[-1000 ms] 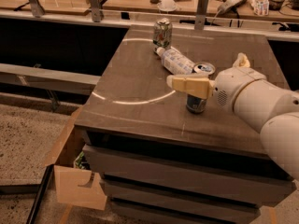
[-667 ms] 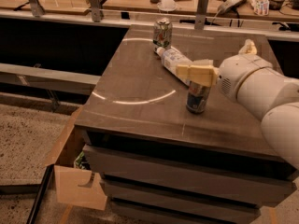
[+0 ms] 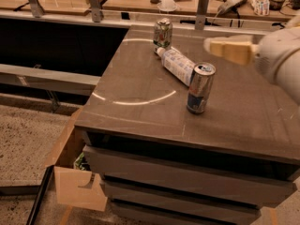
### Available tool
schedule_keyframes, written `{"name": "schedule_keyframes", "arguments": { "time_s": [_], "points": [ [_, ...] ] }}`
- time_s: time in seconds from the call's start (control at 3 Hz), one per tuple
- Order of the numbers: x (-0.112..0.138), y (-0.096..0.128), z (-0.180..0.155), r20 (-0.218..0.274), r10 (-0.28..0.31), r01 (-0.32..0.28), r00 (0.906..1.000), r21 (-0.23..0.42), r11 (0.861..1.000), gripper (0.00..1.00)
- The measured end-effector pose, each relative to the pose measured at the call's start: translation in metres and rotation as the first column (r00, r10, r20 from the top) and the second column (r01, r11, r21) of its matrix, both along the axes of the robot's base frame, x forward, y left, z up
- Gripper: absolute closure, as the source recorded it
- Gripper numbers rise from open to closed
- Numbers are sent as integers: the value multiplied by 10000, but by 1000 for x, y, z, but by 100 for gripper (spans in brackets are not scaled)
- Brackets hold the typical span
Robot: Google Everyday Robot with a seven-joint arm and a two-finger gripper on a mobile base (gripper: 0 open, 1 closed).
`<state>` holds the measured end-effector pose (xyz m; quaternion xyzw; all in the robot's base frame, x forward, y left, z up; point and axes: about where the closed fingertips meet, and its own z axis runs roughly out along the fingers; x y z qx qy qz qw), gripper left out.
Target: Place redbull can upright
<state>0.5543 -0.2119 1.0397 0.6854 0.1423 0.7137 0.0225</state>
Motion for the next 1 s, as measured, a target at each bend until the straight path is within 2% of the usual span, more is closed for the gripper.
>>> {"name": "schedule_keyframes", "arguments": {
  "time_s": [0.33, 0.67, 1.0],
  "points": [
    [-38, -67, 17, 144, -1580, 1587, 9873, -934, 9829, 0],
    [-48, -82, 23, 228, -1974, 1987, 9801, -1211, 9725, 0],
    [-48, -82, 23, 232, -1974, 1988, 9800, -1213, 9725, 0]
  ]
}}
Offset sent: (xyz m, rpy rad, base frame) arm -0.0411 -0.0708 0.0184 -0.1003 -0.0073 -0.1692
